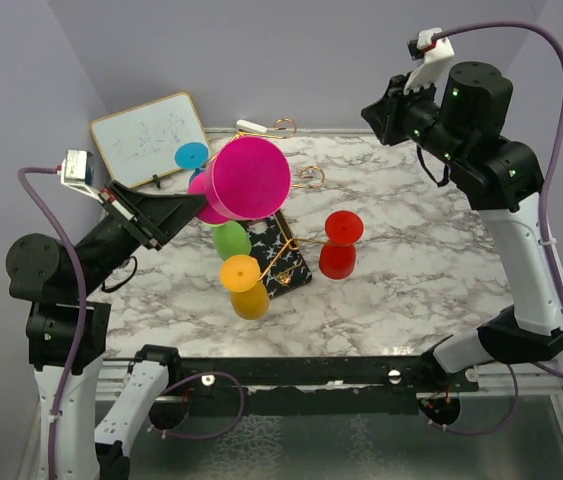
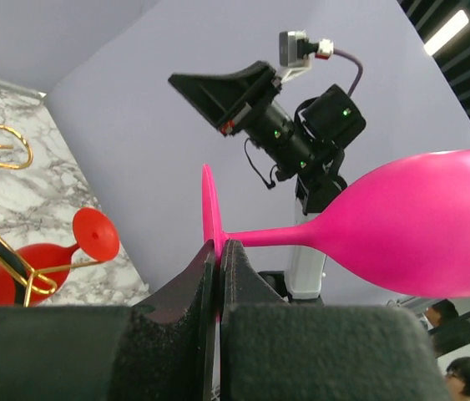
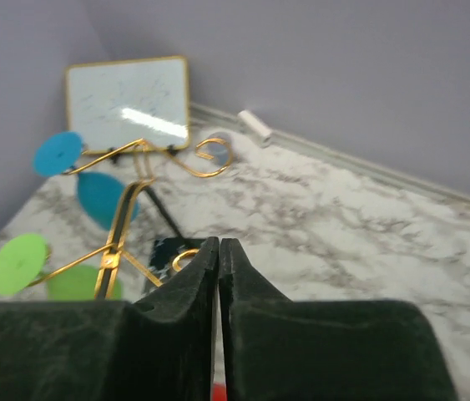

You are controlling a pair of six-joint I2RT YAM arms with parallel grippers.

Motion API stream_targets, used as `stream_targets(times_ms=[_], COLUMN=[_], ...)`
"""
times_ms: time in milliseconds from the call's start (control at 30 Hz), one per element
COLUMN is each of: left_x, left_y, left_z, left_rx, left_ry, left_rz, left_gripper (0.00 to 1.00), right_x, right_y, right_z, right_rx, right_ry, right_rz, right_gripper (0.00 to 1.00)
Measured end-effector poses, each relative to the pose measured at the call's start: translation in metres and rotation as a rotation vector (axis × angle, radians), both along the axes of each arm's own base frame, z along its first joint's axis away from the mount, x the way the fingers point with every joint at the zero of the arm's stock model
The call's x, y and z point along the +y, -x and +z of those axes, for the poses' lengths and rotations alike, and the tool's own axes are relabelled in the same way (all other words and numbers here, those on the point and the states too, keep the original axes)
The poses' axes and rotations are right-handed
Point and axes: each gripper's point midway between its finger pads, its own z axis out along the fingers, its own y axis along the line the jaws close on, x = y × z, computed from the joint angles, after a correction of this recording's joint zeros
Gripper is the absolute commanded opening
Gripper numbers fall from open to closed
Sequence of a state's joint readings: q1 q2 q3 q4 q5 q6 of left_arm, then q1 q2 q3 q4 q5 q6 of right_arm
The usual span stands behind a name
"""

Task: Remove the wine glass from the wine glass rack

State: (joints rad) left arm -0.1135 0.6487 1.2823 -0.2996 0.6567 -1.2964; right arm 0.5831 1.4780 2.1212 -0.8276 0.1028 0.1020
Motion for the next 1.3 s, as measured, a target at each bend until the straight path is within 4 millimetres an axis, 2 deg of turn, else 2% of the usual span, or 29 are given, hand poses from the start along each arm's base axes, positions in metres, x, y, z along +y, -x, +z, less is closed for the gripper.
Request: stream_targets(times_ms=[33,67,133,233,300,433,500,567,700,867,967,1300], left_x=[0.000,-0.001,0.009,0.030,0.039,0.057,0.061,0.062,0.060,0.054,0.051,0.046], left_y=[-0.003,-0.007,-0.031,-0.068,-0.084,-0.101,-0.100,-0.096,-0.091,-0.087,-0.085,-0.081], left_z=[0.004,0.008,-0.001,-0.045,-0.080,-0.139,-0.156,-0.165,-0.163,-0.149,-0.144,-0.129], left_rx=[0.001,-0.001,-0.048,0.023,0.099,0.225,0.252,0.260,0.224,0.156,0.131,0.085], left_ry=[0.000,0.000,-0.106,-0.316,-0.443,-0.653,-0.710,-0.734,-0.742,-0.714,-0.701,-0.655], left_rz=[0.000,0.000,0.123,0.280,0.319,0.349,0.343,0.334,0.319,0.301,0.291,0.284], left_gripper=[0.23,0.01,0.00,0.00,0.00,0.00,0.00,0.00,0.00,0.00,0.00,0.00], right_x=[0.001,0.006,0.024,0.044,0.047,0.040,0.037,0.039,0.050,0.072,0.082,0.104], right_y=[0.004,0.012,0.033,0.075,0.100,0.132,0.142,0.148,0.149,0.123,0.112,0.113], right_z=[-0.003,-0.005,-0.002,0.012,0.020,0.025,0.023,0.015,-0.005,-0.041,-0.052,-0.043], right_rx=[0.035,0.070,0.113,0.151,0.164,0.167,0.172,0.195,0.265,0.378,0.415,0.384], right_ry=[-0.029,-0.061,-0.122,-0.204,-0.242,-0.270,-0.272,-0.268,-0.254,-0.236,-0.234,-0.243], right_rz=[0.045,0.100,0.234,0.441,0.533,0.592,0.611,0.643,0.707,0.743,0.764,0.851], right_gripper=[0.02,0.05,0.20,0.36,0.42,0.45,0.46,0.49,0.51,0.51,0.50,0.49])
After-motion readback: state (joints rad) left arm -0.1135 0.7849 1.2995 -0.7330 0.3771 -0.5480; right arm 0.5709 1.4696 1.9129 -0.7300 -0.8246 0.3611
